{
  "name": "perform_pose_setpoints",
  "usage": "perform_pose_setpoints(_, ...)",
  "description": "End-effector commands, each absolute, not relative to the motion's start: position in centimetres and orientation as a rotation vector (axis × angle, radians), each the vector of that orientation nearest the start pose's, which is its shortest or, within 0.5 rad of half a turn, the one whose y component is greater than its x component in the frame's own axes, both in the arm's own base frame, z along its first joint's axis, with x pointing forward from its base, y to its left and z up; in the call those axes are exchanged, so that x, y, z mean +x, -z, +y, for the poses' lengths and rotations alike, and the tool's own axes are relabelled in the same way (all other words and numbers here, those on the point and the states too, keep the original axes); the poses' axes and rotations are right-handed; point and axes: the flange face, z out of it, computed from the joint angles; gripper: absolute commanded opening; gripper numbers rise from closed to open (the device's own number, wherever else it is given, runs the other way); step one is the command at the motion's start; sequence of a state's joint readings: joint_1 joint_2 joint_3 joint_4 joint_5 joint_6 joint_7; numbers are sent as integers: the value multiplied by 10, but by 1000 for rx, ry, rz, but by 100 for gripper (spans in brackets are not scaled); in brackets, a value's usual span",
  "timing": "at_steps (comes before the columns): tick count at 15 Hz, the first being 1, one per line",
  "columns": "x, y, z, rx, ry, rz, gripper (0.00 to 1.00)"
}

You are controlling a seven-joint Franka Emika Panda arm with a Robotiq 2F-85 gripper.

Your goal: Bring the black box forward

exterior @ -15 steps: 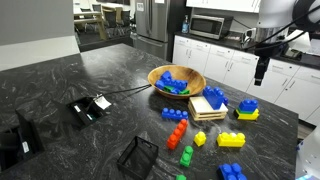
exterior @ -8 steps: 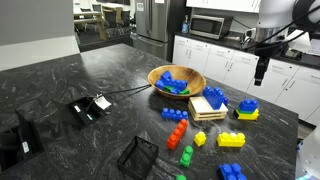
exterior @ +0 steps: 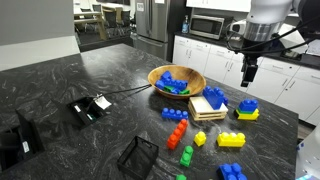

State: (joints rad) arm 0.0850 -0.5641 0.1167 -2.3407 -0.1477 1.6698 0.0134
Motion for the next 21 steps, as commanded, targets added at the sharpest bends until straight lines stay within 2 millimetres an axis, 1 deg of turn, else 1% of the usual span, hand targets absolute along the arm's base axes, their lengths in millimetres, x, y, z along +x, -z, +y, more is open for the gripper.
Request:
perform_pose_setpoints(1,395,-540,93,-3345,14,-477,100)
perform_pose_setpoints(2,403,-541,102,-3349,61,-507,100)
perform_pose_setpoints(3,391,-538,97,-3334,20,-438,100)
perform_pose_setpoints(4,395,-537,100,-3334,25,-446,100)
perform_pose_setpoints(12,393,-538,98,-3334,25,-439,100)
perform_pose_setpoints(13,397,-538,102,-3316,29,-487,100)
perform_pose_setpoints(15,414,-541,128,-3262,100,-677,100)
perform_pose_setpoints(16,426,-538,145,-3241,119,-757,100)
perform_pose_setpoints(19,459,-521,199,-3150,99,-1004,100)
perform_pose_setpoints(21,481,-511,231,-3089,75,-1139,100)
